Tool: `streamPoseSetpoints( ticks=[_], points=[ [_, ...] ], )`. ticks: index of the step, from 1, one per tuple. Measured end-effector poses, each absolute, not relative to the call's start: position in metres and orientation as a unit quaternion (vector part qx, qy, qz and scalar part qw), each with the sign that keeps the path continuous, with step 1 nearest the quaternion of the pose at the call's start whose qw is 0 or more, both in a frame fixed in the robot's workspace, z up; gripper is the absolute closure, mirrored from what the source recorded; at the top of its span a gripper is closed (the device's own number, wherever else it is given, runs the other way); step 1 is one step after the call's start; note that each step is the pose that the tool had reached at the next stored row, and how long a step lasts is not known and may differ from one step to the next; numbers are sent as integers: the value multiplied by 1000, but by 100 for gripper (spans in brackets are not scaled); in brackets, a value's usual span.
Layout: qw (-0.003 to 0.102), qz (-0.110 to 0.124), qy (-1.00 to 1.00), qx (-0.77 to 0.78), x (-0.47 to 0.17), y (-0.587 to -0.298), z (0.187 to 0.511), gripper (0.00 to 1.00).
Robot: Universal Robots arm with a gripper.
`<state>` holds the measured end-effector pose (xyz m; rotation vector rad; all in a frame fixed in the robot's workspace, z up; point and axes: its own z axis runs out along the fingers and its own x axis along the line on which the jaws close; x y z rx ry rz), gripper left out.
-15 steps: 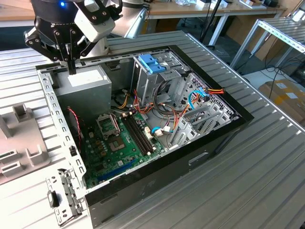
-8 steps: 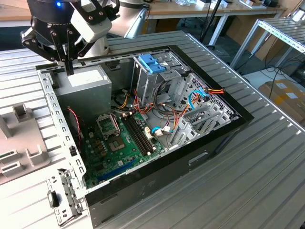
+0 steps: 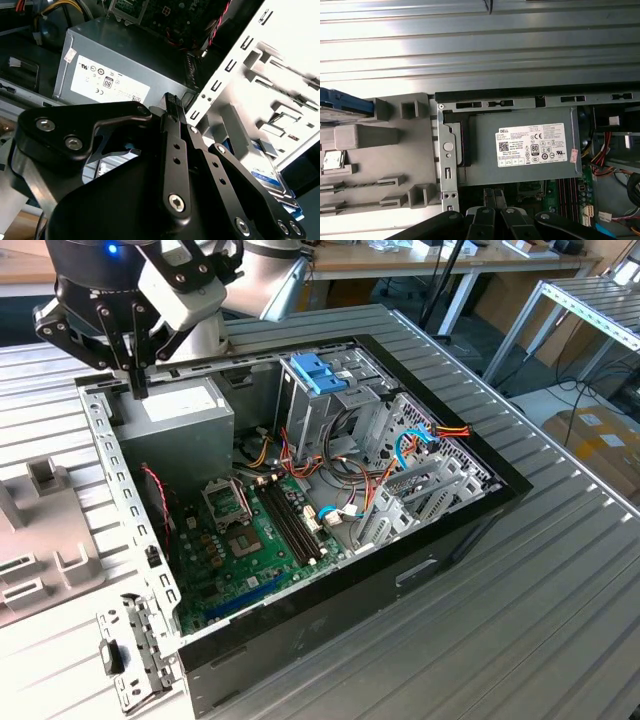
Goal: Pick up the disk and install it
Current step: 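Reach for the disk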
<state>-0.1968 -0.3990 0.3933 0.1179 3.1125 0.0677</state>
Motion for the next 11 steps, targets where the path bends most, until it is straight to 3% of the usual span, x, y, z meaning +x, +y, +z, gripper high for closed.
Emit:
streamPoseSetpoints(
  ticks=[11],
  points=[
    [13,22,999,38,-204,-399,393,89]
  ],
)
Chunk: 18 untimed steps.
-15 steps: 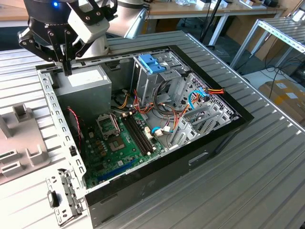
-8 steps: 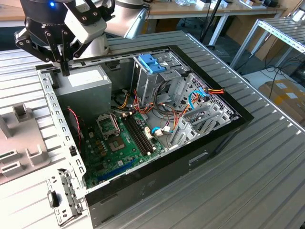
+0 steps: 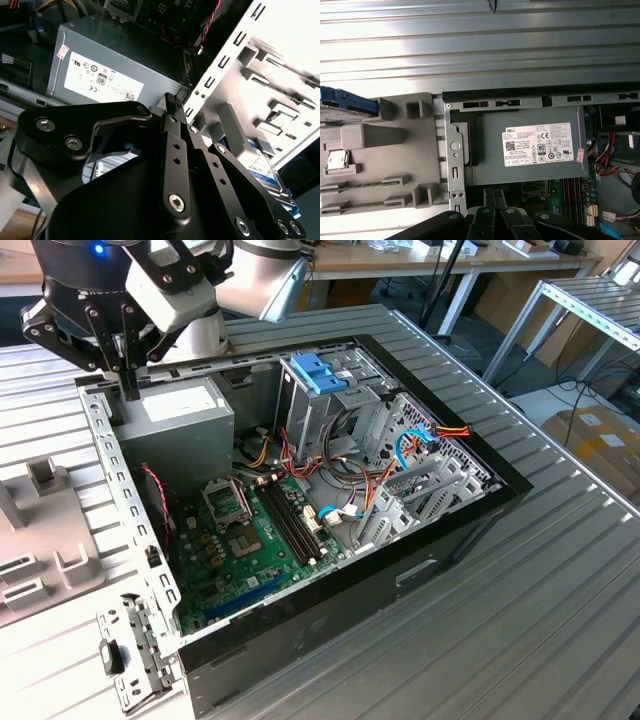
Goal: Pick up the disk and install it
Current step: 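Reach for the disk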
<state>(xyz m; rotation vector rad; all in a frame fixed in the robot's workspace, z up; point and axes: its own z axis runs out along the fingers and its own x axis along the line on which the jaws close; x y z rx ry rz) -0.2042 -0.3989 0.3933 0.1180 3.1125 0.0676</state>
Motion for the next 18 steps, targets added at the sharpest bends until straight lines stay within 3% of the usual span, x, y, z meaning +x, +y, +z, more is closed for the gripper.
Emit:
streamPoseSetpoints(
  ticks=[18],
  points=[
    [13,22,999,38,-219,-399,393,89]
  ],
)
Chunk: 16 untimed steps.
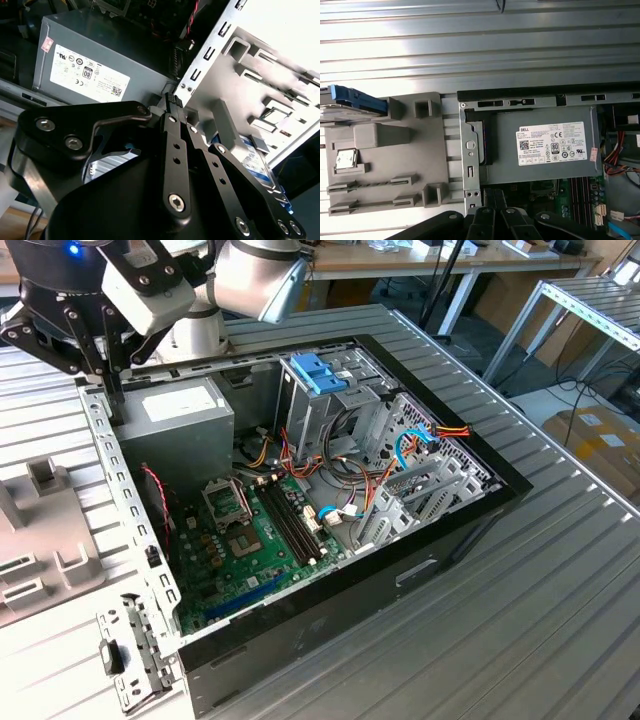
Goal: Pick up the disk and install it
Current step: 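Reach for the disk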
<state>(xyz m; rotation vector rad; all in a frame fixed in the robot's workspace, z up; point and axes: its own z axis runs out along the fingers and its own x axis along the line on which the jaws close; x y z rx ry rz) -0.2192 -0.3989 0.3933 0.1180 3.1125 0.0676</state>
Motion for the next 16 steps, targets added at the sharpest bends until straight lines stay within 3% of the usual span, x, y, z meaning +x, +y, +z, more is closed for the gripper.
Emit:
streamPoseSetpoints(
  ticks=[16],
  points=[
    [13,22,999,38,-240,-399,393,89]
  ],
)
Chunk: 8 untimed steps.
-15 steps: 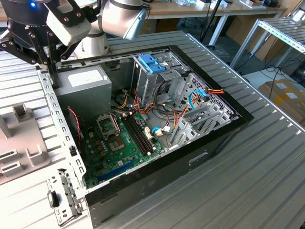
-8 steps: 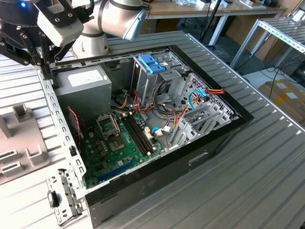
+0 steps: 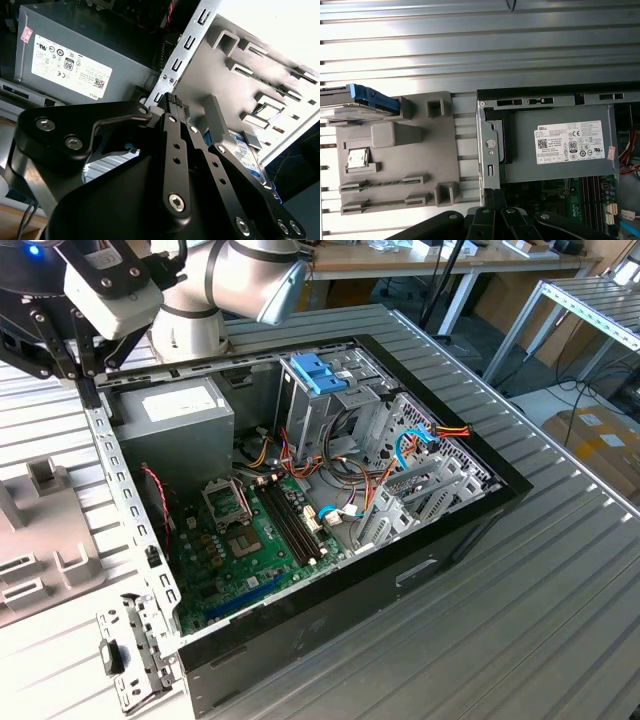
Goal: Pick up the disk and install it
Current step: 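Reach for the disk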
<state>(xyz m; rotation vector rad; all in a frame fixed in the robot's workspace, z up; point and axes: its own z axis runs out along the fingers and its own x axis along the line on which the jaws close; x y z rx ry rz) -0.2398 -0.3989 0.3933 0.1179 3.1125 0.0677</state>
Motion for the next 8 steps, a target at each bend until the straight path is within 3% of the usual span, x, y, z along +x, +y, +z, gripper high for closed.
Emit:
streamPoseSetpoints(
  ticks=[8],
  points=[
    [13,22,999,38,-248,-399,393,89]
  ],
)
